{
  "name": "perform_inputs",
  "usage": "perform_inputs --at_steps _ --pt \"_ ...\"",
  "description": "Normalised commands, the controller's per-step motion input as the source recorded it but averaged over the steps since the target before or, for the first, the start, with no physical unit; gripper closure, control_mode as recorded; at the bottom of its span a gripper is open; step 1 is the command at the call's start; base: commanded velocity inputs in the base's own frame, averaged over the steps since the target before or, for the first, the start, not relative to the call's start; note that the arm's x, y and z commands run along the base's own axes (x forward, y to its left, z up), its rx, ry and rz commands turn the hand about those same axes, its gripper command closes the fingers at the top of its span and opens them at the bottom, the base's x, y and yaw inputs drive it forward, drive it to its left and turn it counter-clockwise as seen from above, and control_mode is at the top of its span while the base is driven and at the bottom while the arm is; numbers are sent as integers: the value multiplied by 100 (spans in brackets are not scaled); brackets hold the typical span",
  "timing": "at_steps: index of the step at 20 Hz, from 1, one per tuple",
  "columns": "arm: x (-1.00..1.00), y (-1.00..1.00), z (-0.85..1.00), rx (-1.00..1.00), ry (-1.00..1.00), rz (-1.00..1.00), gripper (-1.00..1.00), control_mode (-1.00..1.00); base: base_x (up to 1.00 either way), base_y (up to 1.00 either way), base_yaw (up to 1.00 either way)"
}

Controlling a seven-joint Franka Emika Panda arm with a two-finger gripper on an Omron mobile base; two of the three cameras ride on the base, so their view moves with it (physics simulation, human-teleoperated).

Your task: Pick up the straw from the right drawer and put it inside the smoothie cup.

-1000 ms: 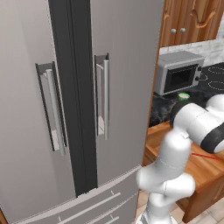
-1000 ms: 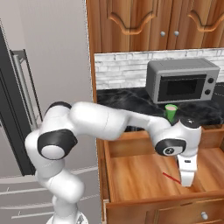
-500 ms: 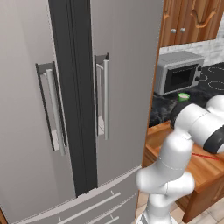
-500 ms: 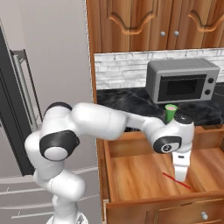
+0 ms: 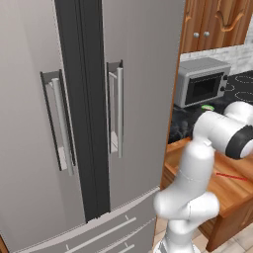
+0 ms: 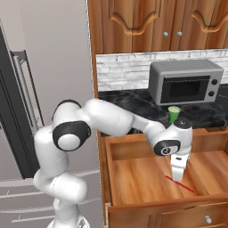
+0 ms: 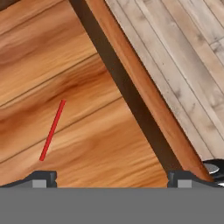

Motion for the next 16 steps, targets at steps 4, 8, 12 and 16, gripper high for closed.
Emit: perform_inputs --at_steps 4,8,12,16 --pt "10 -16 -34 16 0 -9 -100 -100 0 0 0" --pt "1 0 -45 7 -1 -7 -100 -100 0 0 0" --pt "18 0 -8 0 0 -3 -100 -100 0 0 0" --pt "0 0 -43 0 0 0 -100 -100 0 0 0"
